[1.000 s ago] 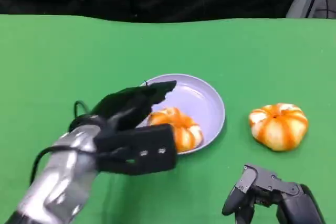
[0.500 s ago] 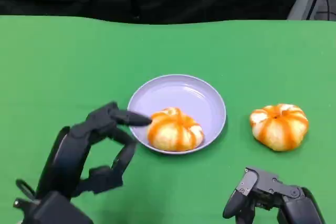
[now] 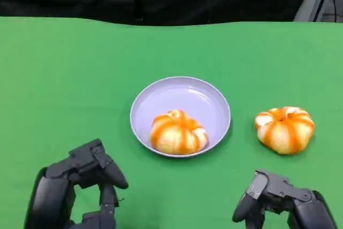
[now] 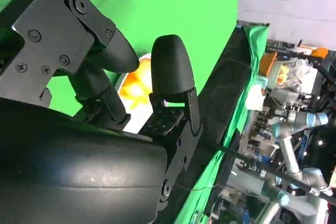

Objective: Grasp the bread from the table and place it into the plate.

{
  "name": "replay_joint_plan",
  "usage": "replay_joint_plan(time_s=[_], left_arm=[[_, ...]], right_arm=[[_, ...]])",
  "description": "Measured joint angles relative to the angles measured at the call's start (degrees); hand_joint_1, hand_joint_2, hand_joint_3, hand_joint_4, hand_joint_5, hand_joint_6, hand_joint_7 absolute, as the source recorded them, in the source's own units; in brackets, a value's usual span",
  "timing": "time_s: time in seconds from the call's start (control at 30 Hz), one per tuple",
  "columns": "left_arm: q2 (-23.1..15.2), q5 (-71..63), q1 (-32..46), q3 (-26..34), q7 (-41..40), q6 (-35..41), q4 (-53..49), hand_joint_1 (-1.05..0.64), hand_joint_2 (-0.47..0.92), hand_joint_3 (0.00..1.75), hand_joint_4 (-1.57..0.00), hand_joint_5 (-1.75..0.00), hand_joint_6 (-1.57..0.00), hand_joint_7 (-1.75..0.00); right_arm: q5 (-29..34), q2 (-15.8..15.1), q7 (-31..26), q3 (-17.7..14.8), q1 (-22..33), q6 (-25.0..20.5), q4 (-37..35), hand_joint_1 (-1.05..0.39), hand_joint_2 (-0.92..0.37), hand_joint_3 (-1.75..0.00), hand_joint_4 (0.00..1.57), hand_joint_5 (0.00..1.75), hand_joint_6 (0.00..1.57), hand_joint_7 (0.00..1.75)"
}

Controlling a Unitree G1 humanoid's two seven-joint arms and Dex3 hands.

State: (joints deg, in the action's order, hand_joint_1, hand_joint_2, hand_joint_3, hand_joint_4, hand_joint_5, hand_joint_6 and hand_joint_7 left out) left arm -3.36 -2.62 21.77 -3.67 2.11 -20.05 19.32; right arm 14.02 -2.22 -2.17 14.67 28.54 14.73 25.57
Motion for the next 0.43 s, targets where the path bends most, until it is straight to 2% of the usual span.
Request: replay_joint_plan(time_s=[0.43], left_arm=[[0.4,-0.4,-1.2,-0.6,0.1,-3.5,-3.7,-0.05,0.16,1.75,-0.98,-1.75,-0.87,-1.69]], right_arm=[[-0.3,0.0,0.1,0.0,-0.4,1.0,-1.4,-0.03,-0.18,-1.64,0.87,1.75,0.84,1.46]])
